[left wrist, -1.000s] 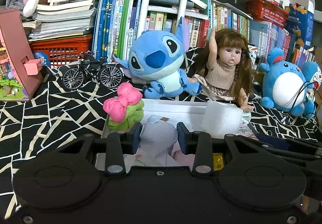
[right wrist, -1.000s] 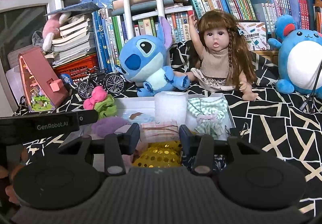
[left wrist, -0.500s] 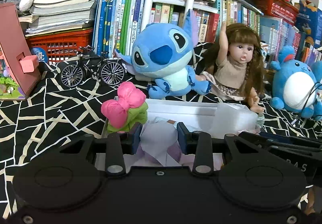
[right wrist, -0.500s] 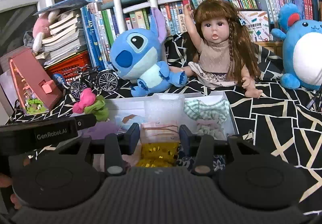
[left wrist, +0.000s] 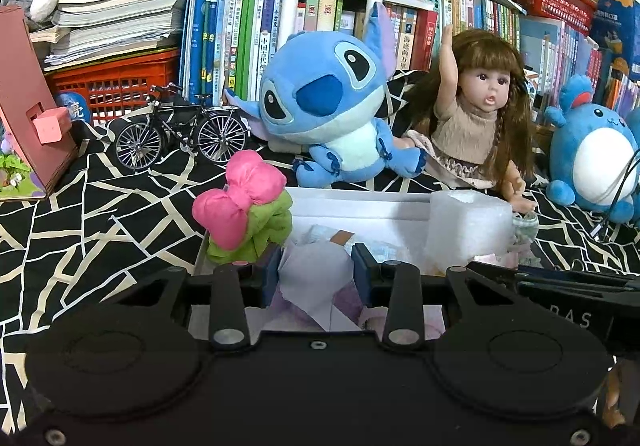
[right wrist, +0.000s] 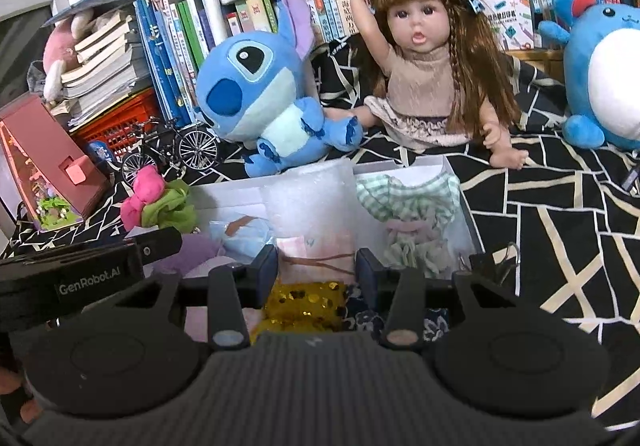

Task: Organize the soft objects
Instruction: 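Lower both items into the box and open both tools, then withdraw both tools from the box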

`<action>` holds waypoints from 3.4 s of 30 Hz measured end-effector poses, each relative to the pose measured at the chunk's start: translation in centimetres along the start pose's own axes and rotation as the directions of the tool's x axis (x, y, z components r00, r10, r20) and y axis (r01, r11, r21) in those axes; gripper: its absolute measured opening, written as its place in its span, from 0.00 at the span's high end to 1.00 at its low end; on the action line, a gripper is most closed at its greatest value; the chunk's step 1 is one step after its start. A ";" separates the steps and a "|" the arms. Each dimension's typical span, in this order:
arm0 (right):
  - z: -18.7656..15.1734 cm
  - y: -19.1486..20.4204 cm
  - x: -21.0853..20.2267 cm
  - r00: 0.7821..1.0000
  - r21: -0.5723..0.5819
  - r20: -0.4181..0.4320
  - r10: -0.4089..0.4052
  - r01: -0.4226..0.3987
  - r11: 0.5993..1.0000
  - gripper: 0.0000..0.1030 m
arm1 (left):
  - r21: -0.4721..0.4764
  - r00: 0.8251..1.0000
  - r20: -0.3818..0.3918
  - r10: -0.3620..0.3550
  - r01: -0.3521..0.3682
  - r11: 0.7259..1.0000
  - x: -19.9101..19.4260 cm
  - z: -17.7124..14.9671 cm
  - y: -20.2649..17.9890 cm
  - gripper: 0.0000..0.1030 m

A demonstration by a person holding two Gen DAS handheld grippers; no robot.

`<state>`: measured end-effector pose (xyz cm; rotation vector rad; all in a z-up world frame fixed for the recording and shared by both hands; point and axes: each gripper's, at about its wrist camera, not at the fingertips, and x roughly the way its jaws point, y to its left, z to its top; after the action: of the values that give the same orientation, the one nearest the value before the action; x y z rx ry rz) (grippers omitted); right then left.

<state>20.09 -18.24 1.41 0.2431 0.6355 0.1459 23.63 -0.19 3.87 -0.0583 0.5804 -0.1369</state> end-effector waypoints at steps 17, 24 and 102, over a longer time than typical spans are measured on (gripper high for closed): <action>0.0 -0.1 0.4 1.000 0.006 -0.011 0.004 -0.004 1.000 0.52 | 0.008 1.000 -0.012 0.013 -0.013 1.000 0.9 -0.4 -0.4 0.64; -0.1 -0.1 0.2 1.000 0.005 -0.005 0.008 -0.008 1.000 0.51 | 0.010 1.000 -0.011 0.011 -0.011 1.000 0.8 -0.4 -0.5 0.63; -8.3 0.0 -8.4 0.998 -0.090 0.034 -0.054 0.057 0.994 0.09 | -0.013 0.998 -0.067 0.010 -0.011 1.000 -8.6 -9.3 1.1 0.14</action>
<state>8.41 -18.47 -0.33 0.1396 0.6024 0.1166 11.56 2.03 0.62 -0.0641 0.6488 -0.1253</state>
